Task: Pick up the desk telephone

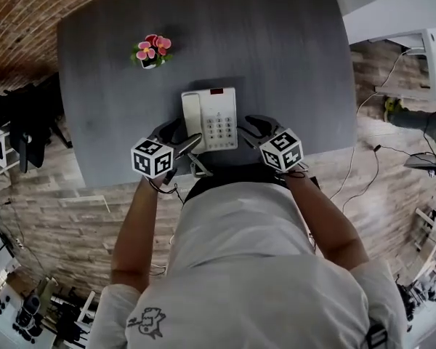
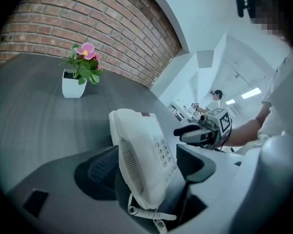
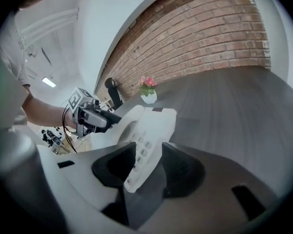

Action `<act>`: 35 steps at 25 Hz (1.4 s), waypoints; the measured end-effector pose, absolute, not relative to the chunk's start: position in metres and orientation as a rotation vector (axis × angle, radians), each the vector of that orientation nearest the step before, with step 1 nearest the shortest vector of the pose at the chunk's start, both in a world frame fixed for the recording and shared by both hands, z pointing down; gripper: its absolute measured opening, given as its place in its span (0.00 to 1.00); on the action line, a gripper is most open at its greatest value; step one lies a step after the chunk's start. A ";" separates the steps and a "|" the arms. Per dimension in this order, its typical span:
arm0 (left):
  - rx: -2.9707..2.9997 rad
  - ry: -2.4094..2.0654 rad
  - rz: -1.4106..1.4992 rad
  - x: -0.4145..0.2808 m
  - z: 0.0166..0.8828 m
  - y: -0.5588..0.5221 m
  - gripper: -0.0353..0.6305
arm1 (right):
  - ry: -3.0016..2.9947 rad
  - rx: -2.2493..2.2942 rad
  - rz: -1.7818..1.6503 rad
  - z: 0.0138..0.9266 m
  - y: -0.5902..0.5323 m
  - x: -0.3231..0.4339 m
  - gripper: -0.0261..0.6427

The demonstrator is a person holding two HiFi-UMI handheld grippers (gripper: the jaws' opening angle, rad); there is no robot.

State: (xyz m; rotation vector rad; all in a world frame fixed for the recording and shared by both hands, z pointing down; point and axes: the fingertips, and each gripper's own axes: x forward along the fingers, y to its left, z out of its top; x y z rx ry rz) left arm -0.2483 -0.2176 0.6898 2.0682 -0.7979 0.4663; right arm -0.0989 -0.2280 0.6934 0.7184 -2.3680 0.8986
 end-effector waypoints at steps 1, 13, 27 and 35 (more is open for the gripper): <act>2.054 -0.779 0.443 -0.248 0.693 -0.218 0.63 | -2.355 0.698 0.920 0.701 -0.226 -0.100 0.29; 1.942 -0.656 0.288 -0.253 0.721 -0.219 0.63 | -2.285 0.570 1.082 0.740 -0.220 -0.111 0.26; 1.927 -0.538 0.158 -0.243 0.725 -0.218 0.56 | -2.319 0.423 1.311 0.739 -0.219 -0.116 0.17; 1.917 -0.566 0.117 -0.245 0.722 -0.218 0.53 | -2.309 0.460 1.414 0.738 -0.220 -0.115 0.15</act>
